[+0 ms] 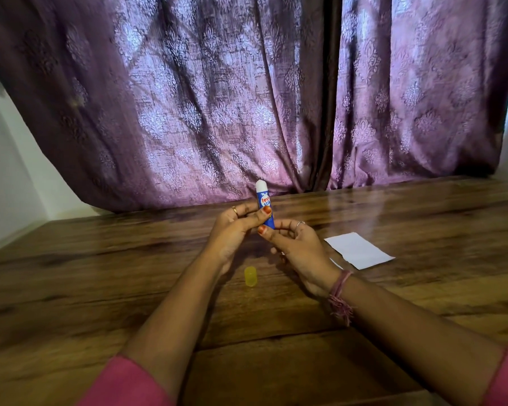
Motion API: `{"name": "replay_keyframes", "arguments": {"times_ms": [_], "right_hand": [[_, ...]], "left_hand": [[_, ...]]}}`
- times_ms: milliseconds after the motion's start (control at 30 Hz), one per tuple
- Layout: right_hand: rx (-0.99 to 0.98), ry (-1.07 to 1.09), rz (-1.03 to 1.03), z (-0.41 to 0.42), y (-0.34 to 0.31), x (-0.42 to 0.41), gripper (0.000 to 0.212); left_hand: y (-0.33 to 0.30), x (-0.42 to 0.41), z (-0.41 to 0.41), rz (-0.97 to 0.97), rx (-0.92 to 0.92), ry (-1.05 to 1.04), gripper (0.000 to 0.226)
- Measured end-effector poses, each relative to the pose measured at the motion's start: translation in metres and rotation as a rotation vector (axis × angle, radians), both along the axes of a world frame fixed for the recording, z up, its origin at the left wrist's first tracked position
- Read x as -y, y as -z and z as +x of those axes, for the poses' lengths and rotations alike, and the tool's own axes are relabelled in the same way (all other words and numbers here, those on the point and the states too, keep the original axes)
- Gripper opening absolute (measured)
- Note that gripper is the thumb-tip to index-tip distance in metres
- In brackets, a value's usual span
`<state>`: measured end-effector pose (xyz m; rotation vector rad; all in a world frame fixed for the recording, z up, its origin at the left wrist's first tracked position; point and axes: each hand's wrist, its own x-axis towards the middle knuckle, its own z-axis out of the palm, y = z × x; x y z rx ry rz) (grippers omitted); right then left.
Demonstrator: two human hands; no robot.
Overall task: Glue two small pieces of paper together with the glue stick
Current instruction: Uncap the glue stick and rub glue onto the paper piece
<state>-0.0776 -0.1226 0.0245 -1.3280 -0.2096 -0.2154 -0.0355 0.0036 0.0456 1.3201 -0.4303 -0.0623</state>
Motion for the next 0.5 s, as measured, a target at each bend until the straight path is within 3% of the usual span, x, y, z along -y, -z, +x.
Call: {"name": "replay_keyframes", "arguments": {"times_ms": [167,400,500], "right_hand": [[0.010,-0.016,-0.055,0.0001,0.0014,-0.0001,0.002],[-0.040,-0.045,-0.150,0.0047,0.0070,-0.0042,0.019],[-0.074,-0.068,-0.079,0.0054,0.0084,-0.0091,0.021]], "left_hand": [[0.0020,0.0006,0.0002,0.002,-0.004,0.022,0.020],[0.0019,0.0006,-0.0007,-0.003,-0.011,0.037,0.013],[0.0049,0.0027,-0.0008,-0.054,-0.020,0.087,0.015]]}}
